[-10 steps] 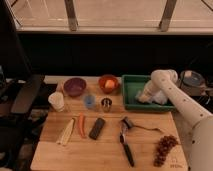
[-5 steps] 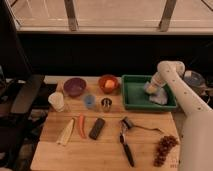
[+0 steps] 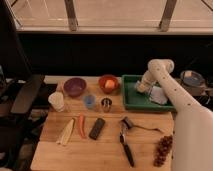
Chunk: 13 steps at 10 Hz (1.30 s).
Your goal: Wipe tray with sponge
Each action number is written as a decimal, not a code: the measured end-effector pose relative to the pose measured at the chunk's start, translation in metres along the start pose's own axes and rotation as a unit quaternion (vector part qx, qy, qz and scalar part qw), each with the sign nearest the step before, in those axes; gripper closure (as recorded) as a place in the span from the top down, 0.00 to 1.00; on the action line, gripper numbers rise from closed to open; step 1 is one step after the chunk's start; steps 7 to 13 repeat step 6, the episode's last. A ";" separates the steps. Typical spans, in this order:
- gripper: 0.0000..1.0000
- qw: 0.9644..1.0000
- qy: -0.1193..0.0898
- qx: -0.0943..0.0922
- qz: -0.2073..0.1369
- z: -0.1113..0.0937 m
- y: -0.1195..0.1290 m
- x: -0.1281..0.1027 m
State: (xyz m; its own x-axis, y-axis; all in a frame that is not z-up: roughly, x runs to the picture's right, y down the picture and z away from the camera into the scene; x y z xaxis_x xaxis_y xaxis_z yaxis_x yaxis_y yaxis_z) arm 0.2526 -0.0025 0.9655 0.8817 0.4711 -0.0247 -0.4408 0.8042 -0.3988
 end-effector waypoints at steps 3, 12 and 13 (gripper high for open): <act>0.00 1.000 0.009 -0.003 -0.006 -0.011 0.027 0.013; 0.00 1.000 0.021 0.017 0.016 -0.029 0.006 0.043; 0.00 1.000 0.021 0.017 0.016 -0.029 0.006 0.043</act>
